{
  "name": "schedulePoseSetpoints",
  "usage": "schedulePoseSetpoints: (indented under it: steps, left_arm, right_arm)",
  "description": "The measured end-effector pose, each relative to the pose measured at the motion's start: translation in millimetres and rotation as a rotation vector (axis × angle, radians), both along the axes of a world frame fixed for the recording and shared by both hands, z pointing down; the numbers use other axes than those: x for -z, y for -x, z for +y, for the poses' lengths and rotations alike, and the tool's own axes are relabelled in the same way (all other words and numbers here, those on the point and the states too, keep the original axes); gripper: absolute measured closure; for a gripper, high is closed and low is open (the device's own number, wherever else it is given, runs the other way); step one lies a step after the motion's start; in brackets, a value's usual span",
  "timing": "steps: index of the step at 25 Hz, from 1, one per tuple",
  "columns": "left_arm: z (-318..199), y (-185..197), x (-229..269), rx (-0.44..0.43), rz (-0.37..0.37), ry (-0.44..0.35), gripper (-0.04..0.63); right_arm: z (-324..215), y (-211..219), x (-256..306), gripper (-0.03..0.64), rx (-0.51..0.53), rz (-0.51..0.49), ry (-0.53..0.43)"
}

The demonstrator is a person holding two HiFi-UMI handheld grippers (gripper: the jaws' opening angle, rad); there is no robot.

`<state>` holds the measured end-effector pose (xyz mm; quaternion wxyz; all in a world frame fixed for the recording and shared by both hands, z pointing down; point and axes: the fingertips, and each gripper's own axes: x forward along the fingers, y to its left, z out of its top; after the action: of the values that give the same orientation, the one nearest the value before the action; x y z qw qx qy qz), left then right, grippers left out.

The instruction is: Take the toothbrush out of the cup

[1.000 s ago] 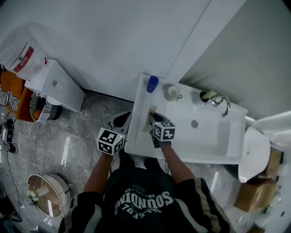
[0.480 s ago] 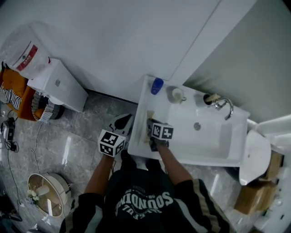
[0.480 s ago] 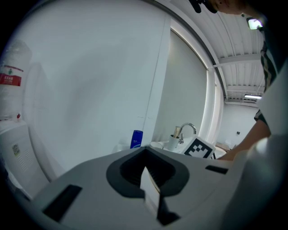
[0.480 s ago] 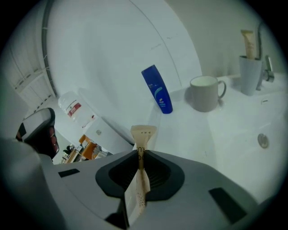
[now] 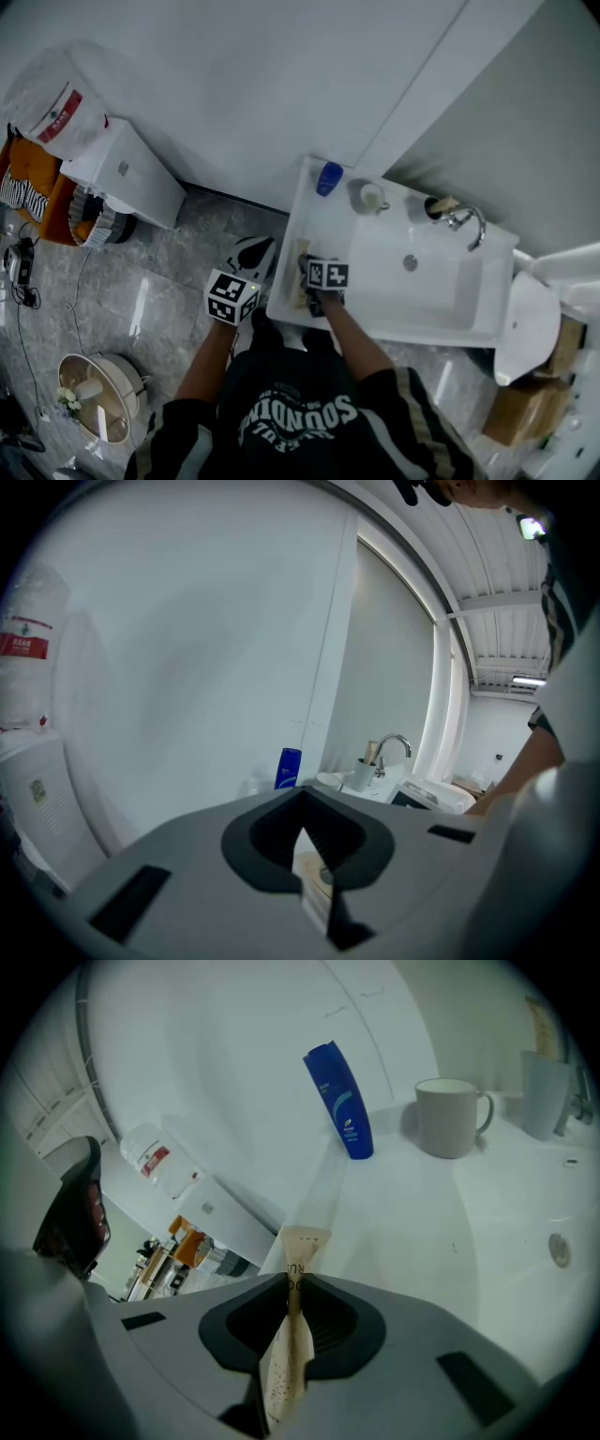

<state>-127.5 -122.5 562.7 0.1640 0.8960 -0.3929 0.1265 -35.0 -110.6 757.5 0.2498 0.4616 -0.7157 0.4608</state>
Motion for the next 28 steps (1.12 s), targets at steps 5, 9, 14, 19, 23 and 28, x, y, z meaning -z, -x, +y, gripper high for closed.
schedulePoseSetpoints:
  steps: [5, 9, 14, 19, 23, 28]
  left_arm:
    - [1.3, -1.4, 0.0, 0.002, -0.003, 0.002, 0.597]
    - [-1.4, -2.9, 3.1, 0.001, -0.007, -0.004, 0.597]
    - [-10.8, -9.5, 7.3, 0.006, -0.014, -0.020, 0.597]
    - [-19.0, -23.5, 13.3, -0.001, -0.015, -0.035, 0.597]
    - [-25.2, -37.9, 20.3, -0.003, -0.010, -0.050, 0.597]
    - [-31.8, -58.4, 30.3, -0.010, -0.008, -0.071, 0.597]
  right_arm:
    - [6.7, 2.4, -10.9, 0.507, 0.073, 0.028, 0.029]
    - [0.8, 0.0, 1.3, 0.495, 0.076, 0.001, -0.022]
    - [-11.0, -0.4, 32.2, 0.497, 0.138, -0.024, -0.158]
    - [-22.1, -11.0, 70.0, 0.539, 0.195, -0.018, -0.312]
    - [-29.7, -32.9, 104.0, 0.609, 0.194, 0.004, -0.434]
    - [-38.7, -64.1, 150.8, 0.617, 0.144, -0.009, -0.576]
